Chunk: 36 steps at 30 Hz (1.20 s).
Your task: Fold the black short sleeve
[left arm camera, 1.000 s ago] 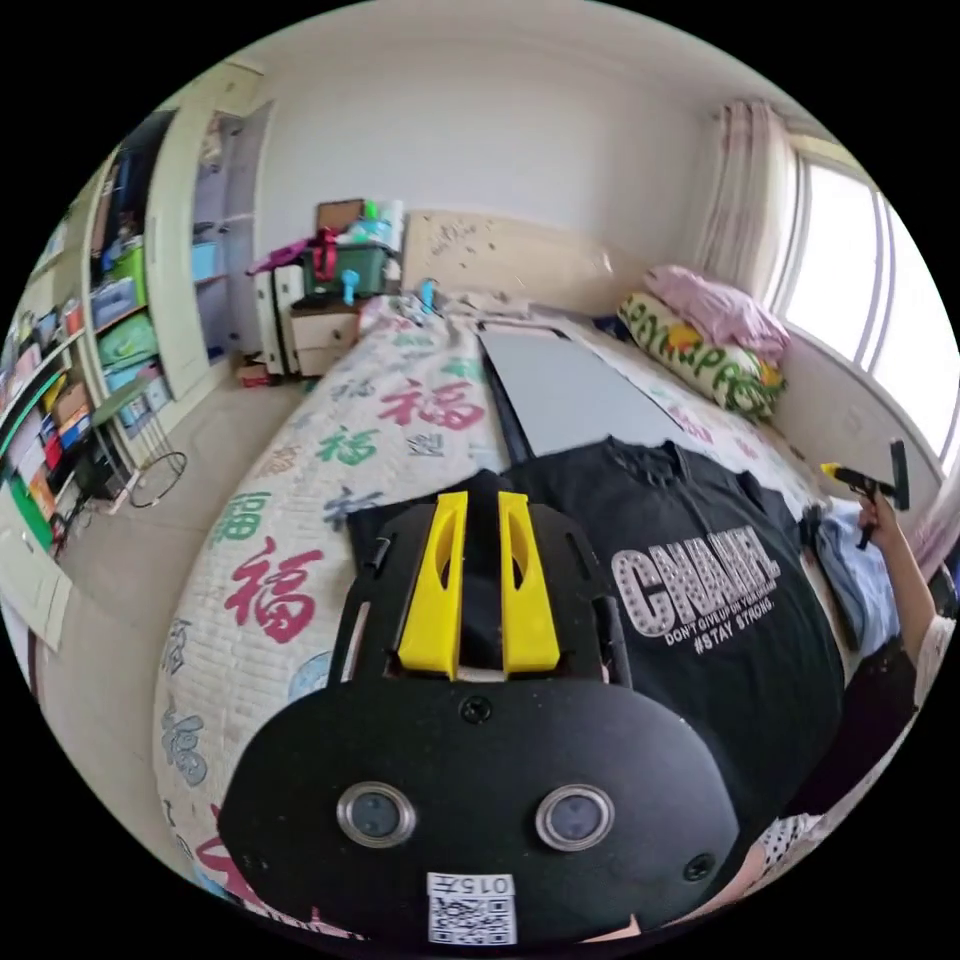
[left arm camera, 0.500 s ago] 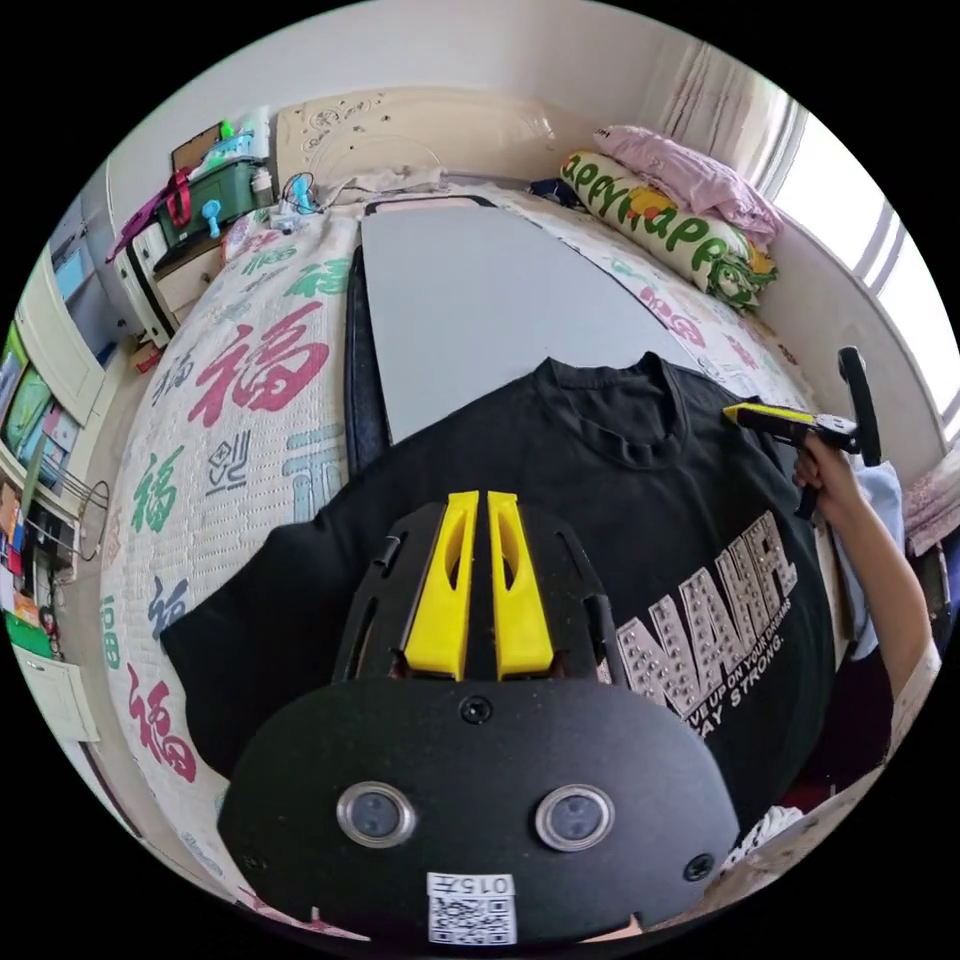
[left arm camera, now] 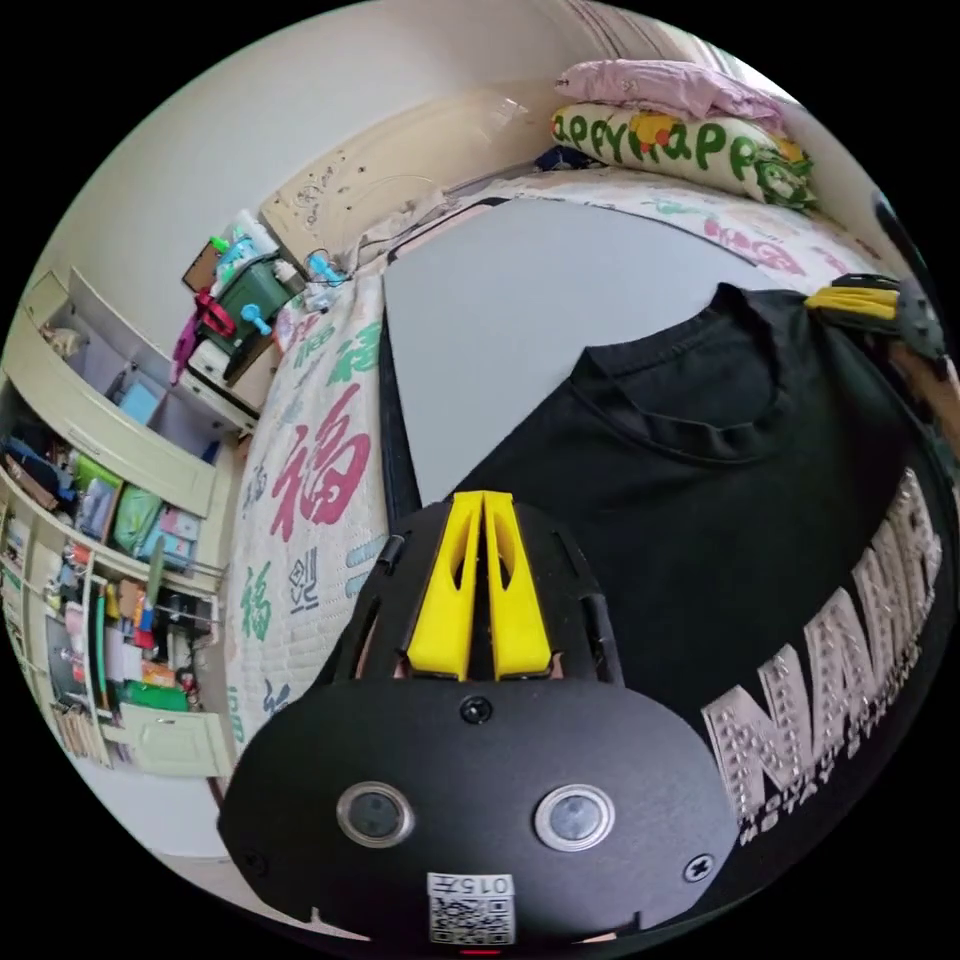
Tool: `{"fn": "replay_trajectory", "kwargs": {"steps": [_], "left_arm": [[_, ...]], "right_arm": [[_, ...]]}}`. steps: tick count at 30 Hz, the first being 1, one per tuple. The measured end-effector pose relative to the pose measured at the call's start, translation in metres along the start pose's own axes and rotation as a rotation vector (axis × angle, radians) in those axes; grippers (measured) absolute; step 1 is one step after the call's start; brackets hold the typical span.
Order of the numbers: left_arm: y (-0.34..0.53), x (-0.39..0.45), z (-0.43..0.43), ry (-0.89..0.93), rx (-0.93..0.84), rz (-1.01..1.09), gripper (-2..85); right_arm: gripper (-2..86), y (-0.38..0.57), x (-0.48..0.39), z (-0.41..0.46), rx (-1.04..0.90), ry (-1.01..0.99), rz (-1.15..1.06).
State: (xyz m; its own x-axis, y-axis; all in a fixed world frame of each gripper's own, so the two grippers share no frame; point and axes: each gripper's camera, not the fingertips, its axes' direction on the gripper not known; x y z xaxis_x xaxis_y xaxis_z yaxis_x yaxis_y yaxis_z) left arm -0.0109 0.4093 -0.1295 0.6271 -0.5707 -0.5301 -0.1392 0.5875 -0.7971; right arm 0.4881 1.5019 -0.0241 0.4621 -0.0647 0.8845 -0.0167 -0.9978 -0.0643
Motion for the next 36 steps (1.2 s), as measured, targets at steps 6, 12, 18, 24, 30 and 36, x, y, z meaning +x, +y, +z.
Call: {"fn": "replay_trajectory", "kwargs": {"steps": [6,12,18,24,30,36], "left_arm": [[0.149,-0.060,-0.134,0.348,0.247,0.046,2.3],[0.418,-0.122,-0.228,0.589,0.112,-0.125,8.1],[0.625,-0.110,-0.233,0.772,-0.034,-0.465,9.5],[0.677,-0.060,-0.231,0.659,-0.115,-0.455,13.9],[0.706,-0.050,-0.228,0.662,-0.165,-0.399,13.7],[0.750,-0.068,-0.221,0.758,-0.166,-0.469,8.4]], "right_arm": [[-0.1,0.090,0.049,-0.066,0.156,-0.277,0.041],[2.1,0.344,0.127,-0.193,0.428,-0.659,0.115],[6.1,0.539,0.158,-0.230,0.179,-0.546,0.224],[8.9,0.641,0.178,-0.245,0.074,-0.580,0.397],[11.9,0.663,0.143,-0.248,0.000,-0.556,0.390],[10.4,0.664,0.117,-0.249,-0.029,-0.532,0.351]]}}
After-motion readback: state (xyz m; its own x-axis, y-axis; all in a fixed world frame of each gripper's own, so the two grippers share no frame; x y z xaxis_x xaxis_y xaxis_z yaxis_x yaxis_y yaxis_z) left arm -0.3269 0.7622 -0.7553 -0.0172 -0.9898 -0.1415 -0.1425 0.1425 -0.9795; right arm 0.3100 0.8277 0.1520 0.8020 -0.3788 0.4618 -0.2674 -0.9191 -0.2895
